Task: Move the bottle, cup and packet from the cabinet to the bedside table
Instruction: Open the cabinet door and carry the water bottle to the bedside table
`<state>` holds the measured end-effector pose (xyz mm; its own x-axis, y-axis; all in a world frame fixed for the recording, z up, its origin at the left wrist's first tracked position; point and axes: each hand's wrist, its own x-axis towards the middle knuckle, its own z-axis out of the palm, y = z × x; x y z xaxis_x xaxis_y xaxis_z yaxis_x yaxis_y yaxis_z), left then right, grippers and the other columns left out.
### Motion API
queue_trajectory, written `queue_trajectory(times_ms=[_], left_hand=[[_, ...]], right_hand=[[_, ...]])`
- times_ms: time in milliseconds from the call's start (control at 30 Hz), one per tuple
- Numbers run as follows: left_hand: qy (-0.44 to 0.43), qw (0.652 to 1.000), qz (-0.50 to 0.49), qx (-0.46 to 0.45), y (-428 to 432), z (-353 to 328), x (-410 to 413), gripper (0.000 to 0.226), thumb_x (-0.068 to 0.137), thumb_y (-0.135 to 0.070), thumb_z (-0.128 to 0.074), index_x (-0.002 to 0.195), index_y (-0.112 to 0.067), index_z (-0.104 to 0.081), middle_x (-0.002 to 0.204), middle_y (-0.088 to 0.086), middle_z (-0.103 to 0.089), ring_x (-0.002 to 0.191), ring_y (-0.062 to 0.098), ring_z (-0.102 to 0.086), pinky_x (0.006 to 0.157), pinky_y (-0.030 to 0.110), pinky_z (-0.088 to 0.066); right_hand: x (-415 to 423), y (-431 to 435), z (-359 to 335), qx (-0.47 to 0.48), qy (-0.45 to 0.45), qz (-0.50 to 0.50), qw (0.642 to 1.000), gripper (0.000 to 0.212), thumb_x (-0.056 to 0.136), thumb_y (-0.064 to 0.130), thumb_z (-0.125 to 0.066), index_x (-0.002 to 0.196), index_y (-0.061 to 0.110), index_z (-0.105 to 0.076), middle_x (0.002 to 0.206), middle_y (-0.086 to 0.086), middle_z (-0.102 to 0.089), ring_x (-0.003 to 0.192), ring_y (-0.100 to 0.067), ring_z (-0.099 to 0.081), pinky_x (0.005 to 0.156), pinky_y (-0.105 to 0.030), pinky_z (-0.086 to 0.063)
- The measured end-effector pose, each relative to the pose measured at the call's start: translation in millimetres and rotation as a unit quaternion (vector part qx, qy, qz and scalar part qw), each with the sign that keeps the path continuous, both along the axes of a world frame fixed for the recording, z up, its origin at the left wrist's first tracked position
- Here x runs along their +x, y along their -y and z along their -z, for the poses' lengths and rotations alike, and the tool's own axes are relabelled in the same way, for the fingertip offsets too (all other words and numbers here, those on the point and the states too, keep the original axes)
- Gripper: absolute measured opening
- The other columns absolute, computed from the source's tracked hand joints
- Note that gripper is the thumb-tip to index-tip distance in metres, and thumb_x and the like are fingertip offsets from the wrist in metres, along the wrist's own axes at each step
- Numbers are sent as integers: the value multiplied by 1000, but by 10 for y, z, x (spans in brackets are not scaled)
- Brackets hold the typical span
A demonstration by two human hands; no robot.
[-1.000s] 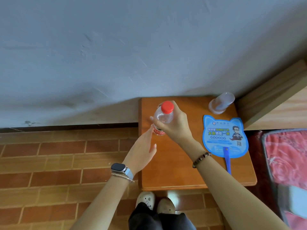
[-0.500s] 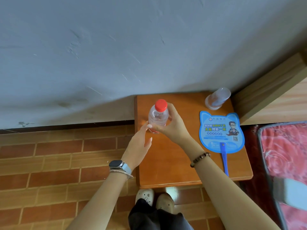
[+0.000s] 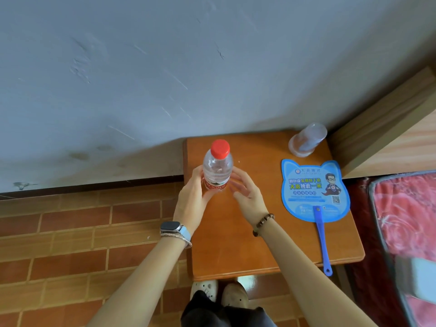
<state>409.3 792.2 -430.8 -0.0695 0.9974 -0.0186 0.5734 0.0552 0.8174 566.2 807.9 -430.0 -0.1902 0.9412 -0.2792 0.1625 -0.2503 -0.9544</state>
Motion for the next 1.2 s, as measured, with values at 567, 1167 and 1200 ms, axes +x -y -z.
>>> queue_trajectory(times_ms=[567, 1167, 1200], left_hand=[[-33, 996, -72, 36, -573, 169, 14, 61, 80, -41, -64, 129, -19, -36, 120, 5, -63, 105, 20, -63, 85, 40, -56], [-298, 955, 11, 7, 216, -1416, -260, 31, 81, -8, -70, 108, 1, -59, 94, 18, -65, 84, 32, -64, 66, 35, -55], [-307, 952, 15, 5, 310, -1593, -272, 26, 80, -7, -70, 103, 1, -60, 93, 18, -65, 84, 32, -64, 67, 35, -54]], right_hand=[[-191, -729, 254, 34, 64, -7, 997, 71, 88, -18, -35, 143, 27, -42, 140, 3, -51, 128, -13, -48, 96, -22, -45], [-32, 61, -1468, 97, 433, -76, 893, 37, 91, 13, -52, 127, 17, -54, 129, -8, -54, 113, -28, -53, 94, -36, -44], [-21, 160, -1635, 98, 436, -81, 891, 36, 90, 14, -52, 126, 17, -55, 129, -9, -54, 112, -28, -53, 93, -37, -43]])
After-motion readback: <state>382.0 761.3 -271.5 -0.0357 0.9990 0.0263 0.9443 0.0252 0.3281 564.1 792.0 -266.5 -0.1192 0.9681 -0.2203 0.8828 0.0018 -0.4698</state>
